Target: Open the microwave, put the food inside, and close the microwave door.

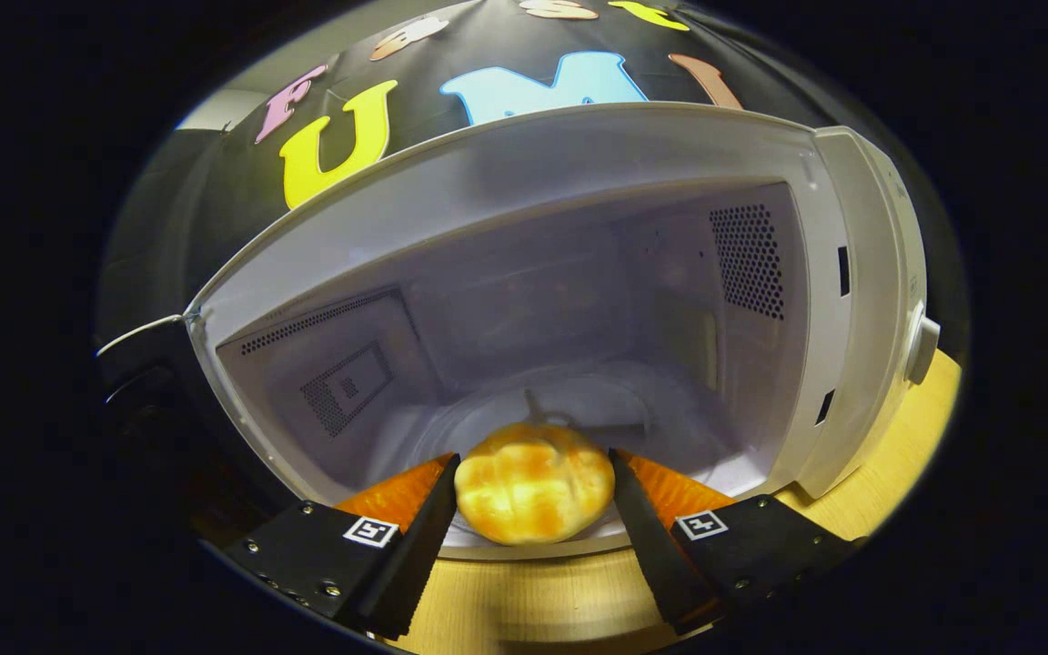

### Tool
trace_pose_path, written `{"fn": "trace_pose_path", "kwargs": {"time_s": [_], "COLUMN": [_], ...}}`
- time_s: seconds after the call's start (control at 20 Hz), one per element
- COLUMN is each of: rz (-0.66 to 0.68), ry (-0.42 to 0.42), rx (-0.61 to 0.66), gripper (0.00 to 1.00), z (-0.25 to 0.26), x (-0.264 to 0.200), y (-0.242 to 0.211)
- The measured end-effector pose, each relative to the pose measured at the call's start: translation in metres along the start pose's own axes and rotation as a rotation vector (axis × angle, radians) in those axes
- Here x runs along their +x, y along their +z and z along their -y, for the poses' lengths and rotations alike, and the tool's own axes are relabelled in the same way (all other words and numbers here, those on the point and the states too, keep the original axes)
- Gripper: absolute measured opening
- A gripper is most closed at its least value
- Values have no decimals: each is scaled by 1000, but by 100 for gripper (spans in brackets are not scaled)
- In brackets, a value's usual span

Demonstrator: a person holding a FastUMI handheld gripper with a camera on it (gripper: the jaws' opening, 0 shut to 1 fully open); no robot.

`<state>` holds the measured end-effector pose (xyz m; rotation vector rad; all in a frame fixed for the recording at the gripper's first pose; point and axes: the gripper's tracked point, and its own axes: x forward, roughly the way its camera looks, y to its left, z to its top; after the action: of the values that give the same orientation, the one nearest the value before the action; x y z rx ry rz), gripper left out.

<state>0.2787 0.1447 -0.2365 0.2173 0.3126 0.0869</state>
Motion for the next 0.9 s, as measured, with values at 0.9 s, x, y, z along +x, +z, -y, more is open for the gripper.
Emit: {"fn": "trace_pose_path", "kwargs": {"time_s": [0.9], "rz": [105], "ry": [143], "rx": [-58], "gripper": [99], "z": [-27], "x": [-126], "y": [70]}}
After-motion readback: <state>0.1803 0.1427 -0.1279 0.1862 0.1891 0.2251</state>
